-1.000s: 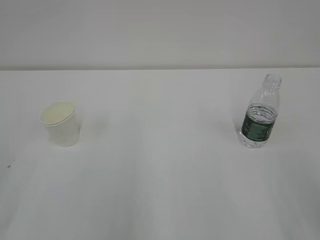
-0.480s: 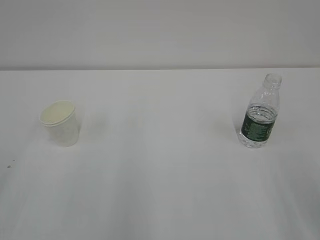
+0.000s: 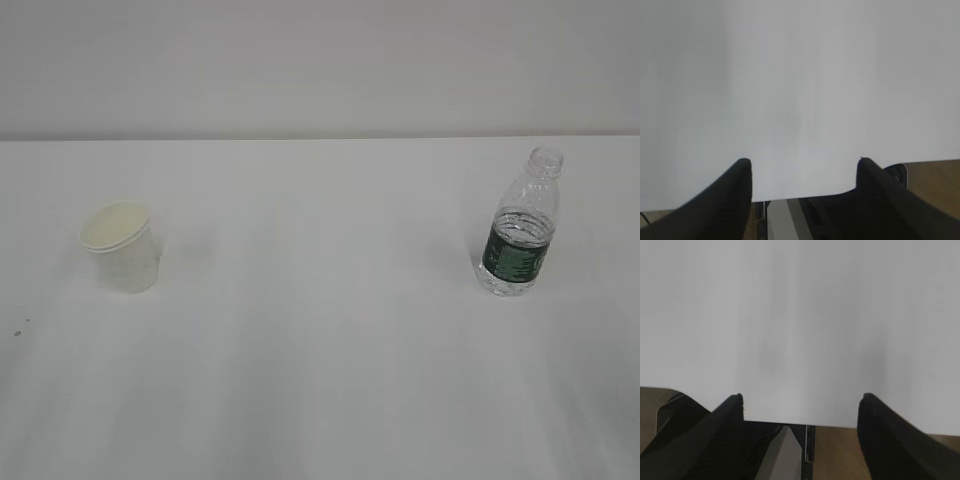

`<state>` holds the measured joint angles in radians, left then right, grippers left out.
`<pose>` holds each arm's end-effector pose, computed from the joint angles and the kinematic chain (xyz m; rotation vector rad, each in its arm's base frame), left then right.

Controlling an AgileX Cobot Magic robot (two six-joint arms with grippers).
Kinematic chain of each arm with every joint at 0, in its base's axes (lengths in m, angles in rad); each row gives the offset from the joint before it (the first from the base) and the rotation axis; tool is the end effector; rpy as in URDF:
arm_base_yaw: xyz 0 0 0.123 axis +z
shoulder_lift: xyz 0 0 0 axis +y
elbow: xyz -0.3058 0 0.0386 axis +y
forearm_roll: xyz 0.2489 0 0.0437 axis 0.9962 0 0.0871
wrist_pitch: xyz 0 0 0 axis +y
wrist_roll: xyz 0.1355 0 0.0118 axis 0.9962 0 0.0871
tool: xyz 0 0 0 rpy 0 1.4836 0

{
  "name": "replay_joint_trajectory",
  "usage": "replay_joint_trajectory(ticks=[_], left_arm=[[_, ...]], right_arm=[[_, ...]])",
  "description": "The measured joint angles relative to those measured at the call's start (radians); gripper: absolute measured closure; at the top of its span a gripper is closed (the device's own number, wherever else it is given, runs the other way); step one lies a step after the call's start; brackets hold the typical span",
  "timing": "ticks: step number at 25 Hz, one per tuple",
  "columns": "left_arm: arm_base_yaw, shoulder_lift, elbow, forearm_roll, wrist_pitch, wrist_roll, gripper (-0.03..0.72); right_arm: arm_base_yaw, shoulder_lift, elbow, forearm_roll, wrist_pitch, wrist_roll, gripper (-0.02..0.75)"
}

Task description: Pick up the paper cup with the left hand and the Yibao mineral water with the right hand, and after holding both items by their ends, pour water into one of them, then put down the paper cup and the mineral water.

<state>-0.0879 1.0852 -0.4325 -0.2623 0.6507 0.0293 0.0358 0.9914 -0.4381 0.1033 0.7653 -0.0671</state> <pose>0.1619 -0.0357 0.1698 -0.0884 2.7797 -0.2878 0.1446 0.0149 0.1786 -0.0569 2.7986 0.1106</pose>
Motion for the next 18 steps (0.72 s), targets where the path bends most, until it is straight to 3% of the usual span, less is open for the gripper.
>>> replay_joint_trajectory(ticks=[18], left_arm=[[0.0,0.112,-0.037,0.0,0.098,-0.029,0.262]], right_arm=[[0.0,0.134,-0.036,0.019,0.066,-0.002,0.202]])
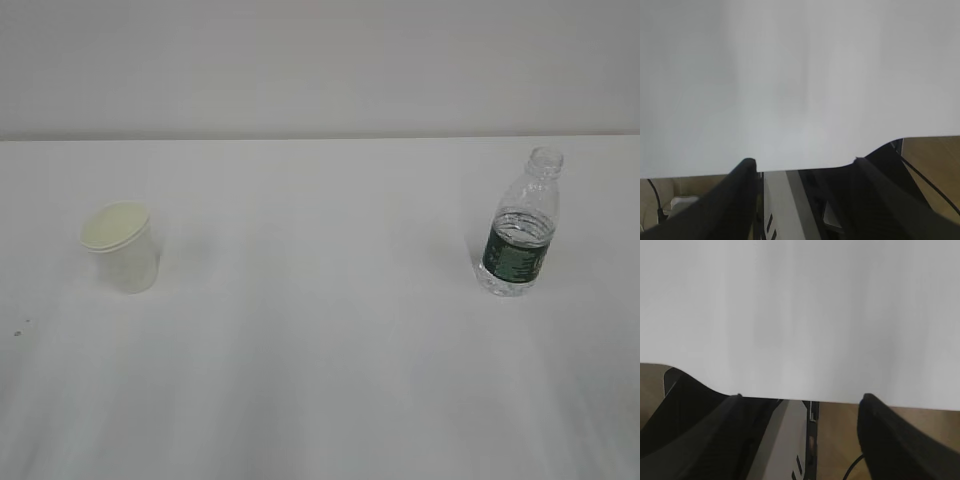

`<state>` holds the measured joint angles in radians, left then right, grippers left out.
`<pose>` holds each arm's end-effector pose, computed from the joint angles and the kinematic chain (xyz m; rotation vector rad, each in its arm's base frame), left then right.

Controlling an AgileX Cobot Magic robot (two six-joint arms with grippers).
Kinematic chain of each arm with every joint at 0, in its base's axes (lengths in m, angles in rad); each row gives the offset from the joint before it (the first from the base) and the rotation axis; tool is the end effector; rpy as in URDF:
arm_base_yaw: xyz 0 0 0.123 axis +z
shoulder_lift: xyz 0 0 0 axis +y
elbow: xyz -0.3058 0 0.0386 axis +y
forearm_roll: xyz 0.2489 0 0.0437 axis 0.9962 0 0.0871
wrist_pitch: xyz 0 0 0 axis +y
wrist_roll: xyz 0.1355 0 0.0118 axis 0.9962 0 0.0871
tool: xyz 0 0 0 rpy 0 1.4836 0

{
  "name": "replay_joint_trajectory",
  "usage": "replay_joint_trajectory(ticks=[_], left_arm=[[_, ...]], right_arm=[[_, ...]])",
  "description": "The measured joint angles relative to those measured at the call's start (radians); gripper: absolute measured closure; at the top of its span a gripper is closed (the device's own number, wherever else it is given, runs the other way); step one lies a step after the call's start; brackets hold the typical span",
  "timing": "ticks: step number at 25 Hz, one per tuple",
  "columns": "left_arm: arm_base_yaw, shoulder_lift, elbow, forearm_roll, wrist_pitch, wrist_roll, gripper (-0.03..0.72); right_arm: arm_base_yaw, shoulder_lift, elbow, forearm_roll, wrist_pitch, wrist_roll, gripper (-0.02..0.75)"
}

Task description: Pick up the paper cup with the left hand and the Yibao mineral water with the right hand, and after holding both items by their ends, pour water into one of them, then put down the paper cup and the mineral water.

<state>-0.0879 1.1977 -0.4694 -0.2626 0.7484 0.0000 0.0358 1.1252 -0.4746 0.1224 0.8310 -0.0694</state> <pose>0.1630 -0.0385 0.1575 -0.1312 2.9523 -0.3019 0.1512 0.0177 0.1663 -0.0453 2.9602 0.1403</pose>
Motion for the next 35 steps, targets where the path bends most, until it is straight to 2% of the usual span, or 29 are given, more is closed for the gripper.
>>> replay_joint_trajectory(ticks=[11,18,29,35], left_arm=[[0.0,0.063,-0.005,0.0,-0.006,-0.007,0.272],[0.0,0.063,-0.005,-0.018,-0.105,-0.009,0.284],[0.0,0.064,-0.005,-0.03,-0.331,-0.009,0.284],[0.0,0.067,-0.005,-0.03,-0.455,-0.009,0.284]], right_arm=[[0.0,0.042,-0.004,0.007,-0.006,0.0,0.202],[0.0,0.042,-0.004,0.077,-0.132,-0.036,0.202],[0.0,0.042,0.049,0.104,-0.421,-0.046,0.202],[0.0,0.042,0.06,0.111,-0.487,-0.048,0.202]])
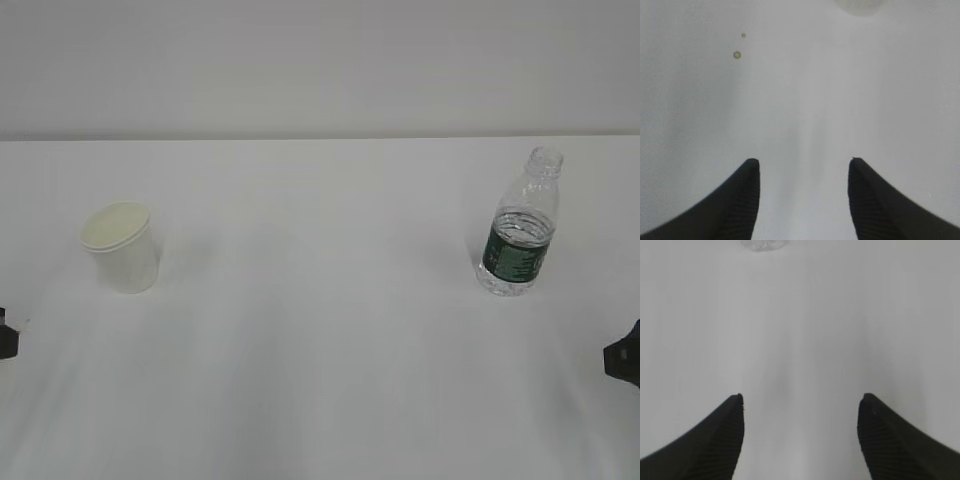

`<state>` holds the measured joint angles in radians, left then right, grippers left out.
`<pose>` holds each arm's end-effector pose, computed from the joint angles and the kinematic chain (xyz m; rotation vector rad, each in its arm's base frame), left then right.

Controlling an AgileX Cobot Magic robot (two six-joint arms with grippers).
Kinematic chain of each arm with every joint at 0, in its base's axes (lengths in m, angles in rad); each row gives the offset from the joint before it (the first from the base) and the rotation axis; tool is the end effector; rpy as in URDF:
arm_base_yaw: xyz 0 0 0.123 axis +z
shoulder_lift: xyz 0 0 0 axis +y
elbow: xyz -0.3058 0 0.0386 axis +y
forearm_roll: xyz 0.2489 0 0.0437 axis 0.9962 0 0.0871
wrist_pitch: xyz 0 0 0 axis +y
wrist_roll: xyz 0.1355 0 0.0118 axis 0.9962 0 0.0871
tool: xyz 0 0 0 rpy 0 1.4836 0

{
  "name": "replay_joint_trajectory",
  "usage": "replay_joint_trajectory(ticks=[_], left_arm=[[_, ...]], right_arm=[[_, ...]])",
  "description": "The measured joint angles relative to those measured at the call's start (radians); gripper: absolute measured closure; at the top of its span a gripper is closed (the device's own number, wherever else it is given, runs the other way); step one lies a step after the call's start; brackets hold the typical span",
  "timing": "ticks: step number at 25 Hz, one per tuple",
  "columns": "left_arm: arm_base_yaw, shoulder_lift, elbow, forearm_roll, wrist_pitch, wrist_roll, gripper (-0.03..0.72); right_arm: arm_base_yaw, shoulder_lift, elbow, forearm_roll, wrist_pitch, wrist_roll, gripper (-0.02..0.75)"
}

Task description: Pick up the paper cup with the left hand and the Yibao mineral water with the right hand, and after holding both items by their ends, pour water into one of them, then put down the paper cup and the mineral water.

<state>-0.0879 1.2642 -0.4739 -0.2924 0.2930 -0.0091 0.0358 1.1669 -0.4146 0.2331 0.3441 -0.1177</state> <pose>0.2238 -0.0311 0.1672 -0.2266 2.5597 -0.2509 0.1996 0.0178 0.1670 0.0560 2.5735 0.1522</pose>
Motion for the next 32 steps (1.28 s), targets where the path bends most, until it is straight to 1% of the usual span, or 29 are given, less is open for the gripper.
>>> replay_joint_trajectory(ticks=[3,5,9,11,14,17,19,22,26,29,32], left_arm=[[-0.007,0.002,0.0,0.0,-0.057,0.0,0.284],[-0.025,0.002,0.011,0.0,-0.108,0.0,0.284],[-0.089,0.003,0.07,0.003,-0.245,0.0,0.284],[-0.123,0.005,0.105,0.003,-0.316,0.0,0.284],[-0.152,0.005,0.135,0.004,-0.391,0.0,0.284],[-0.154,0.005,0.156,0.007,-0.445,0.0,0.284],[-0.154,0.005,0.172,0.007,-0.482,0.0,0.284],[-0.154,0.005,0.203,0.007,-0.533,0.0,0.284],[-0.167,0.005,0.223,0.035,-0.58,0.0,0.284],[-0.213,0.005,0.24,0.085,-0.624,0.0,0.284],[-0.26,0.005,0.257,0.119,-0.656,0.0,0.284]], right_arm=[[0.0,0.0,0.0,0.002,-0.033,0.0,0.202],[0.0,0.0,0.01,0.006,-0.069,0.0,0.202],[0.016,0.0,0.034,0.02,-0.146,0.0,0.202],[0.046,0.0,0.056,0.02,-0.203,0.0,0.202],[0.116,0.0,0.104,0.023,-0.323,0.0,0.202],[0.173,0.0,0.154,0.024,-0.445,0.0,0.202],[0.189,0.0,0.184,0.024,-0.512,0.0,0.202],[0.193,0.0,0.21,0.027,-0.573,0.01,0.204],[0.193,0.0,0.233,0.028,-0.625,0.031,0.244],[0.193,0.0,0.254,0.011,-0.675,0.064,0.259],[0.193,0.0,0.276,-0.029,-0.727,0.108,0.261]])
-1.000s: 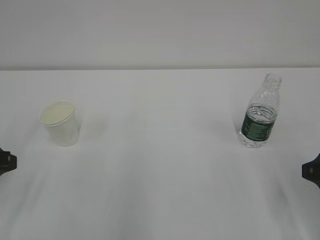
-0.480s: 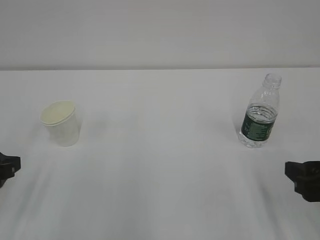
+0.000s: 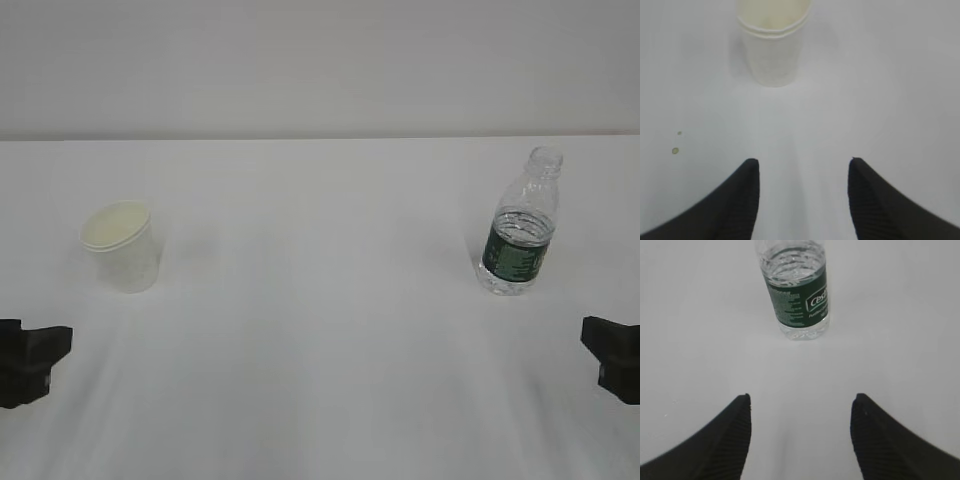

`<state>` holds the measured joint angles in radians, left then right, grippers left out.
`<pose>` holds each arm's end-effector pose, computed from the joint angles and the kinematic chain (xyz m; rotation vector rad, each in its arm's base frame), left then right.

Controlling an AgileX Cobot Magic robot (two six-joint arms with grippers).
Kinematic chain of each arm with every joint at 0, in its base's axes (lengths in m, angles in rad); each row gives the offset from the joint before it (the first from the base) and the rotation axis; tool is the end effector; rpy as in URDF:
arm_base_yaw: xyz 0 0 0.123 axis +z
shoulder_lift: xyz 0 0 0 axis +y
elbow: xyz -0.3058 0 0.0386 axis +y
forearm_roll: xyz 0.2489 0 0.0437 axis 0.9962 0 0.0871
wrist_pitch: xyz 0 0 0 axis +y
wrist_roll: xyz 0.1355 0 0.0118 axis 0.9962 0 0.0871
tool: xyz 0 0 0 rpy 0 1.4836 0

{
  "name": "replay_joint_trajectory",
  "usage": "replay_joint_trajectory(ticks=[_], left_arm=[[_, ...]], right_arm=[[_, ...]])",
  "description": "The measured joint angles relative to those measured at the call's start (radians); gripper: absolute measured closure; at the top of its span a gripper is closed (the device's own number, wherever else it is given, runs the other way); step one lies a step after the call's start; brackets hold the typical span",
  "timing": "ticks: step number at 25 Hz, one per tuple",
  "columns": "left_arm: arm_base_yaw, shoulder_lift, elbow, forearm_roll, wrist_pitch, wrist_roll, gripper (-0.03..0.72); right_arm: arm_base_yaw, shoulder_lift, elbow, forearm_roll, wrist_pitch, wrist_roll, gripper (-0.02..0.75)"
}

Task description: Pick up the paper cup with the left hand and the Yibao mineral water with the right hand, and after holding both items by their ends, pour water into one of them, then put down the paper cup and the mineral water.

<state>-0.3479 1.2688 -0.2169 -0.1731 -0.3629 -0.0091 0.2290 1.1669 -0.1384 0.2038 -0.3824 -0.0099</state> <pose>0.2085 -0.0668 0.1545 0.1580 2.1797 -0.2287 0.1929 0.0344 0.1560 -0.0085 2.1392 0.1592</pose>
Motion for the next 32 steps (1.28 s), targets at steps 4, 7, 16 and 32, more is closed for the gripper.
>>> replay_joint_trajectory(ticks=[4,7,16,32], left_arm=[[-0.022,0.0,0.031,0.045,-0.058,0.0,0.284],[-0.022,0.0,0.044,0.087,-0.105,0.0,0.284],[-0.025,0.013,0.061,0.155,-0.173,-0.016,0.281],[-0.025,0.131,0.061,0.158,-0.277,-0.059,0.067]], right_arm=[[0.0,0.0,0.041,-0.092,-0.104,0.066,0.262],[0.0,0.0,0.089,-0.151,-0.216,0.099,0.262],[0.0,0.041,0.143,-0.183,-0.381,0.128,0.262],[0.0,0.174,0.143,-0.187,-0.476,0.174,0.055]])
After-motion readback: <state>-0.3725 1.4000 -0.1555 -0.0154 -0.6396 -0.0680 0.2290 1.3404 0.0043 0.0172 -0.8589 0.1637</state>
